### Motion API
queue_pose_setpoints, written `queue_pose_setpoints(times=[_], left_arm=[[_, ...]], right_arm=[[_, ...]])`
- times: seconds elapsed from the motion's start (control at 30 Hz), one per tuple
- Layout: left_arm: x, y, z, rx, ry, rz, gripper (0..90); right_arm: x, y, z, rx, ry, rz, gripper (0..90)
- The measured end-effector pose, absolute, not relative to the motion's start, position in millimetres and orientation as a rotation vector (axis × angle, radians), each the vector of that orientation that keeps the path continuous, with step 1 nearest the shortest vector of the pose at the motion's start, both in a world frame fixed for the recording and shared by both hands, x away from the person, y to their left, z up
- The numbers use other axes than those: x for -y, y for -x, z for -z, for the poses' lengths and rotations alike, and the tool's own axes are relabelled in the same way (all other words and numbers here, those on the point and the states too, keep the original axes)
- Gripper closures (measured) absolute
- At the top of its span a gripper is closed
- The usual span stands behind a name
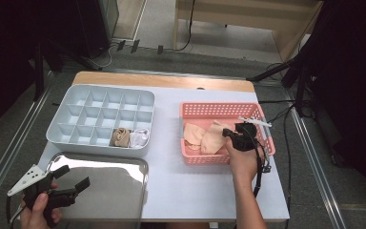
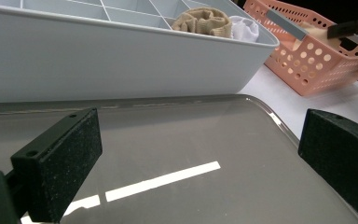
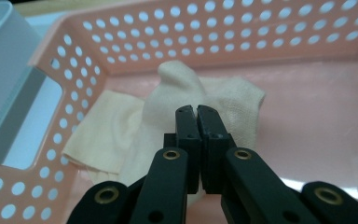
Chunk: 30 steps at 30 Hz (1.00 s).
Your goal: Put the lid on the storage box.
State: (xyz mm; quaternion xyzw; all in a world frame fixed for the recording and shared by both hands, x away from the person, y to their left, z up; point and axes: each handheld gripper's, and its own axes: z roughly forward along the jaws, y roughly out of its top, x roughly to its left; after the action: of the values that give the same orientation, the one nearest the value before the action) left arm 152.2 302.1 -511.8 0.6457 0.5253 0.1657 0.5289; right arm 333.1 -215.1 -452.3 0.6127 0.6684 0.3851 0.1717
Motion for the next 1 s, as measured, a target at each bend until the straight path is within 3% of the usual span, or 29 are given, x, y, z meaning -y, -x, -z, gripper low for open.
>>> queue_pose_setpoints(times=[0.43,0.73,1.0], left_arm=[[-298.2,-152.0,512.6,-1.248,-1.549,-0.392,0.0],[-295.7,-151.5,514.0,-1.247,-1.56,-0.388,0.0],[-292.4,-151.7,516.2,-1.247,-1.568,-0.382,0.0]], right_arm=[[202.0,-305.4,433.0,-1.795,-1.496,-1.328,90.0],[201.9,-299.1,464.6,-1.764,-1.507,-1.381,90.0],[201.7,-294.2,468.7,-1.711,-1.521,-1.41,90.0]])
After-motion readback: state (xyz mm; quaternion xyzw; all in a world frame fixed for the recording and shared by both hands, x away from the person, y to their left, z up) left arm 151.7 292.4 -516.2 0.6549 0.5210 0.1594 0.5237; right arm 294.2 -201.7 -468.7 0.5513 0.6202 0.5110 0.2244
